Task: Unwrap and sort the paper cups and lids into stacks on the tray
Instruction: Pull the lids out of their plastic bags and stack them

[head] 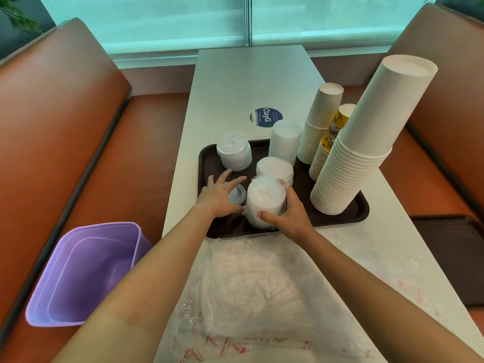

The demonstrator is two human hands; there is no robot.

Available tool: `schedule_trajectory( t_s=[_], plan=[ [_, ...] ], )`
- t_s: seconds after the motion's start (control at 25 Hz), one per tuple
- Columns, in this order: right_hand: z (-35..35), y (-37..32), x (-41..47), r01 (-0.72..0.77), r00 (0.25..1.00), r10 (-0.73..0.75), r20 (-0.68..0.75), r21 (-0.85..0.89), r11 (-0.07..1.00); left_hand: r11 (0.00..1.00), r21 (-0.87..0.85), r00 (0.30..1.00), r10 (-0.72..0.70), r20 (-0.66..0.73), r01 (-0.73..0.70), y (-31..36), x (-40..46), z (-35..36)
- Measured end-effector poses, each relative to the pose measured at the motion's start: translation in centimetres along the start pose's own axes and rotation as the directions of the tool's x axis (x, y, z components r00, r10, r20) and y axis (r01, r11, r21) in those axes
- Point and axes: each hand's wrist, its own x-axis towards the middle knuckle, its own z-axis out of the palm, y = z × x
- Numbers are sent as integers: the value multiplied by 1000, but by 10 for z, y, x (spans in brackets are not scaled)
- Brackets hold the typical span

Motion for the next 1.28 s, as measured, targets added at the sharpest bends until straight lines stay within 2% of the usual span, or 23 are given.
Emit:
schedule_trajectory(
  t_s=[0.08,0.32,0.44,0.48,0.52,0.56,0.6,0.64,0.68,0.76,0.88,0.96,1.08,1.2,1.24,1.28],
  plan=[
    [1,0,1,10,1000,-10,-7,-6,1000,1000,26,1000,-16,8,16,-2,5,2],
    [4,1,0,26,1000,-26,-9,-14,1000,979,-192,996,-80,-40,70,-10,6,5],
    [5,2,-2,26,1000,-27,-12,-13,1000,991,-115,997,-71,-36,66,-11,3,3],
    [5,3,-1,20,1000,-20,-20,-15,1000,993,-105,990,-58,-129,44,-8,0,1],
    [6,4,-1,16,1000,-16,-23,-15,1000,983,-185,961,-50,-273,-1,-4,-3,-1],
    [6,5,0,14,1000,-15,-20,-15,1000,926,-366,914,-68,-400,-92,3,-9,-4],
    [7,6,0,17,1000,-17,-7,-10,1000,792,-570,886,-83,-456,-218,13,-17,-6],
    [8,6,0,18,1000,-18,17,2,1000,640,-704,896,-54,-441,-308,23,-25,-5],
    [11,7,-1,21,999,-22,42,18,1000,557,-764,922,9,-388,-327,32,-33,-1],
    [16,11,-2,21,997,-24,76,38,999,550,-789,957,69,-283,-273,45,-41,12],
    [19,13,-3,2,995,-5,101,33,999,496,-843,962,-49,-267,-209,46,-40,29],
    [18,10,-4,7,994,-7,112,-7,1000,493,-847,963,-61,-262,-200,45,-39,37],
    [17,12,-5,3,989,16,146,-128,992,508,-845,964,-94,-247,-167,46,-41,42],
    [15,21,-1,18,987,47,153,-397,918,512,-846,969,-99,-227,-147,43,-40,45],
    [15,20,-1,22,987,50,152,-439,898,512,-848,973,-93,-212,-136,41,-41,45],
    [14,16,-3,25,987,42,158,-404,915,515,-848,976,-90,-200,-127,41,-42,44]
  ],
)
